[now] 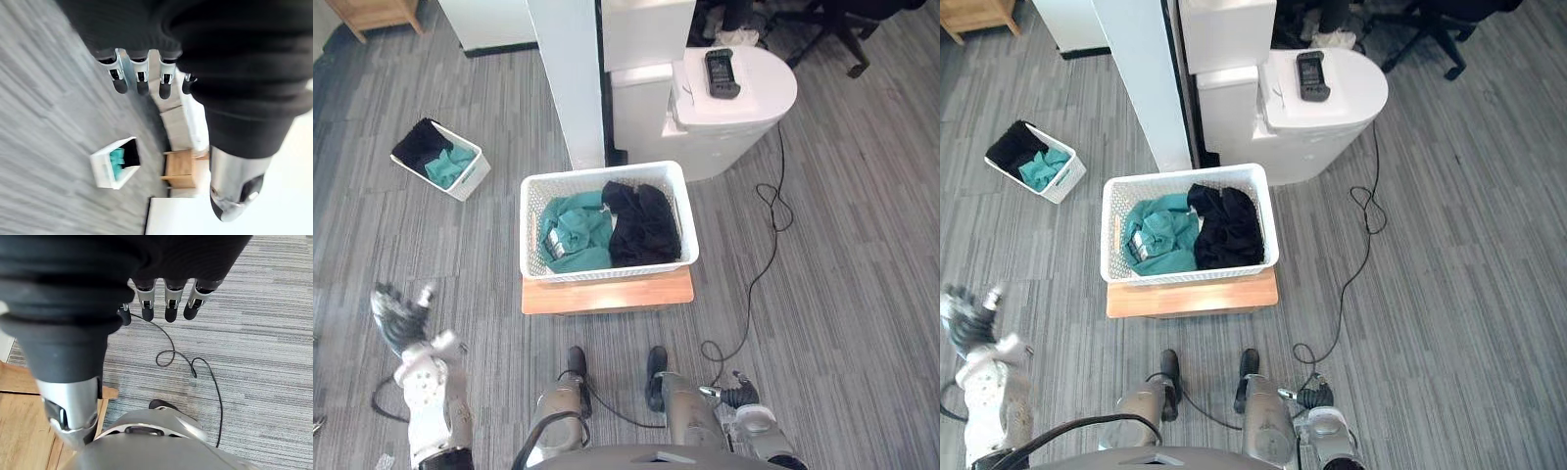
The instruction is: Pick up the laundry basket with both hands and put the clothes into the washing machine.
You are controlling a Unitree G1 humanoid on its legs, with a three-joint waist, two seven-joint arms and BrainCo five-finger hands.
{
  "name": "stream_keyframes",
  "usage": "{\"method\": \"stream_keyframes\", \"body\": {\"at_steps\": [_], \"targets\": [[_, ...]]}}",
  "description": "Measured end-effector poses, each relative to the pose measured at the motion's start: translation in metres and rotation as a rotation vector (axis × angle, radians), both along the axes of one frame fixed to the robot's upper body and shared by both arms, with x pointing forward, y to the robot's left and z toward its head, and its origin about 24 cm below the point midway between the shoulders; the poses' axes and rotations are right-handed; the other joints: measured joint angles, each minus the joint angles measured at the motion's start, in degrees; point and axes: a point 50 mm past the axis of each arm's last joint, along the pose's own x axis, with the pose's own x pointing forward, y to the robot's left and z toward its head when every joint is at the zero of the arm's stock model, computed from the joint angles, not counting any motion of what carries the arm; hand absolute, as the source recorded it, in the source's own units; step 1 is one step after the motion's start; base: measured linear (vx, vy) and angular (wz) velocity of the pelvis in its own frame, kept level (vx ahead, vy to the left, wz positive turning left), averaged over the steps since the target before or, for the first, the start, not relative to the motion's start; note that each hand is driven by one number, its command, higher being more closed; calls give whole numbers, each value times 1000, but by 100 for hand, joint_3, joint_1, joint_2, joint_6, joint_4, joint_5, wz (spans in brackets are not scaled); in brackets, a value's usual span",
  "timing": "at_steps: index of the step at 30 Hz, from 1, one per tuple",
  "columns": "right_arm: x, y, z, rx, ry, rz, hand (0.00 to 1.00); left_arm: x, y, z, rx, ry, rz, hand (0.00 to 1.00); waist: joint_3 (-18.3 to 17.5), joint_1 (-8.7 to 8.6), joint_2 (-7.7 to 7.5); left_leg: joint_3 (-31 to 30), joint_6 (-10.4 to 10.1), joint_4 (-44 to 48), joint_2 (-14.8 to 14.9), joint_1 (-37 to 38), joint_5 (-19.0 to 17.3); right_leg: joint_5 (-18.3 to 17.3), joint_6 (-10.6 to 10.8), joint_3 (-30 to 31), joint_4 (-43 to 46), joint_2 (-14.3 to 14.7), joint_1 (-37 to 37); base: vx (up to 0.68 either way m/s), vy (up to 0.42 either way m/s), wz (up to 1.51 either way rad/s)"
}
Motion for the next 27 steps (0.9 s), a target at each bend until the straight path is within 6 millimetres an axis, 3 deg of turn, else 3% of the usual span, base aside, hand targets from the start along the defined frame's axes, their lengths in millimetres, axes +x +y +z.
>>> {"method": "stream_keyframes", "body": {"at_steps": [6, 11, 14, 16, 21, 27], "targets": [[22, 8, 12, 3, -81, 43, 0, 38, -2, 57, 111, -204, -55, 0, 188, -35, -96, 71, 9, 86, 40, -375, 9, 78, -46, 35, 26, 33, -353, 20, 9, -4], [53, 27, 28, 41, -186, 73, 0, 101, 1, 89, 198, -125, -156, 0, 426, -117, -169, 133, 12, 179, 60, -656, 13, 152, -50, 135, 55, 48, -652, -4, 12, -8], [61, 36, 33, 69, -223, 69, 0, 130, 7, 93, 185, -8, -128, 0, 595, -164, -195, 199, 14, 210, 66, -737, 15, 179, -62, 177, 74, 49, -753, -15, 12, -8], [61, 38, 34, 75, -232, 50, 0, 138, 12, 91, 166, 42, -111, 0, 643, -174, -264, 271, 14, 218, 73, -817, 14, 185, -71, 264, 117, 61, -896, -16, 1, -16], [67, 37, 42, 105, -293, -9, 0, 151, 24, 69, 91, 202, -102, 0, 877, -285, -369, 401, 18, 324, 137, -1022, 5, 225, -98, 338, 144, 100, -1116, -2, -17, -10], [71, 31, 45, 101, -315, -50, 0, 156, 23, 57, 69, 267, -159, 0, 958, -292, -370, 533, 47, 442, 168, -1165, -68, 227, -101, 468, 226, 124, -1318, -3, -15, -10]]}}
